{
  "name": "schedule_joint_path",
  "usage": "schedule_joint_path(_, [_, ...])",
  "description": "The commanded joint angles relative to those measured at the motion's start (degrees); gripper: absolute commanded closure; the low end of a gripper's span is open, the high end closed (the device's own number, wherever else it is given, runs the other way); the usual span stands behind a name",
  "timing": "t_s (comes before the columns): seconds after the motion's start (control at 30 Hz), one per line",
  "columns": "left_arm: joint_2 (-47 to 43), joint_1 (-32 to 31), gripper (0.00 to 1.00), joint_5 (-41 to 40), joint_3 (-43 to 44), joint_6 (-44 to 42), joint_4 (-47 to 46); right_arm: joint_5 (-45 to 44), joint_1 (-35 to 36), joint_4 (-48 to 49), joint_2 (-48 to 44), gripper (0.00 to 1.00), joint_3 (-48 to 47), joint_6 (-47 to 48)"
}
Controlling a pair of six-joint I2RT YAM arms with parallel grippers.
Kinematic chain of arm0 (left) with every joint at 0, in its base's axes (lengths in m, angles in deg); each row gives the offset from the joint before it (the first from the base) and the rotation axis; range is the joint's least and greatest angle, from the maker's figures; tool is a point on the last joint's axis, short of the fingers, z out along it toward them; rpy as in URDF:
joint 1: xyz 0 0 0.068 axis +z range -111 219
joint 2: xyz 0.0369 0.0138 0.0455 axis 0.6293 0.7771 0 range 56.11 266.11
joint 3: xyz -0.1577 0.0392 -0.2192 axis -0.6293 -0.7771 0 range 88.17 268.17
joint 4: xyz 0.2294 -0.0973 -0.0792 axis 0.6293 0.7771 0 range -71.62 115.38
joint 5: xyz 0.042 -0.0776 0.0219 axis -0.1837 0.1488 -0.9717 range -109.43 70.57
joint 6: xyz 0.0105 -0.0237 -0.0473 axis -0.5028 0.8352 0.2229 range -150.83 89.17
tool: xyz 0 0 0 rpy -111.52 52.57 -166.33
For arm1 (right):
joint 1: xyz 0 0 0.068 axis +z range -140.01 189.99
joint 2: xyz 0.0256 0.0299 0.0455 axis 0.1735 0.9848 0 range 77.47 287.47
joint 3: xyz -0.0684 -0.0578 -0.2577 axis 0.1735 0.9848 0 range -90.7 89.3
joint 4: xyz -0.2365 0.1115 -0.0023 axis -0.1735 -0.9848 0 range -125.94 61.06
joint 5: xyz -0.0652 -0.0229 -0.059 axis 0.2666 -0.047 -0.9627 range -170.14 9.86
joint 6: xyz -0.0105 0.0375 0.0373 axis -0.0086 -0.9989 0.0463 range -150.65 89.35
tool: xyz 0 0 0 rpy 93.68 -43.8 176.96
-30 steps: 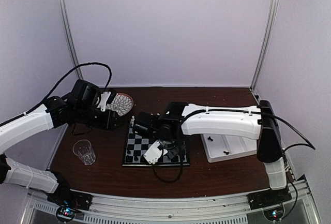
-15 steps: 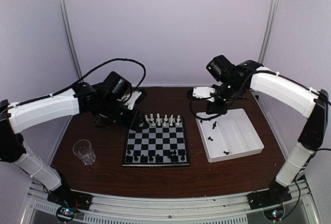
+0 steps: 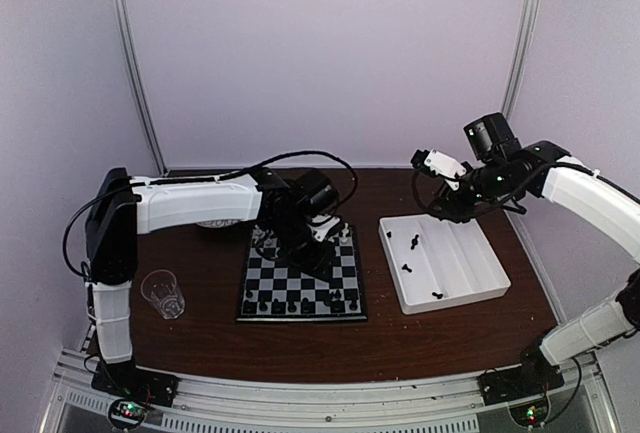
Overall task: Set up the chess pieces on the board
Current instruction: Pick up the bishop from the chessboard.
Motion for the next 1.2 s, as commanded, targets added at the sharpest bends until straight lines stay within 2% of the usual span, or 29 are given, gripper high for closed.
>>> schedule_joint_path(0.0, [4.16,-0.32,0.59,1.66,5.47,0.10,5.02,2.14,-0.52,2.65,-1.18,0.56,1.25,-1.66])
schedule_joint_path(0.37, [10.59,-0.61,0.61,1.72,9.80,0.58,10.91,3.10,-0.70,2.80,-0.92,0.56,1.51,-1.84])
schedule_joint_path(0.77, [13.04,-1.53,0.61,4.97,10.89,0.95,10.94,3.39,-0.79,2.78,-0.81,0.56,1.74,-1.70])
schedule_joint_path(1.17, [14.50,-1.57,0.65,3.71,11.12,0.86,10.91,3.80,-0.88,2.68,-0.95,0.56,1.96,-1.70])
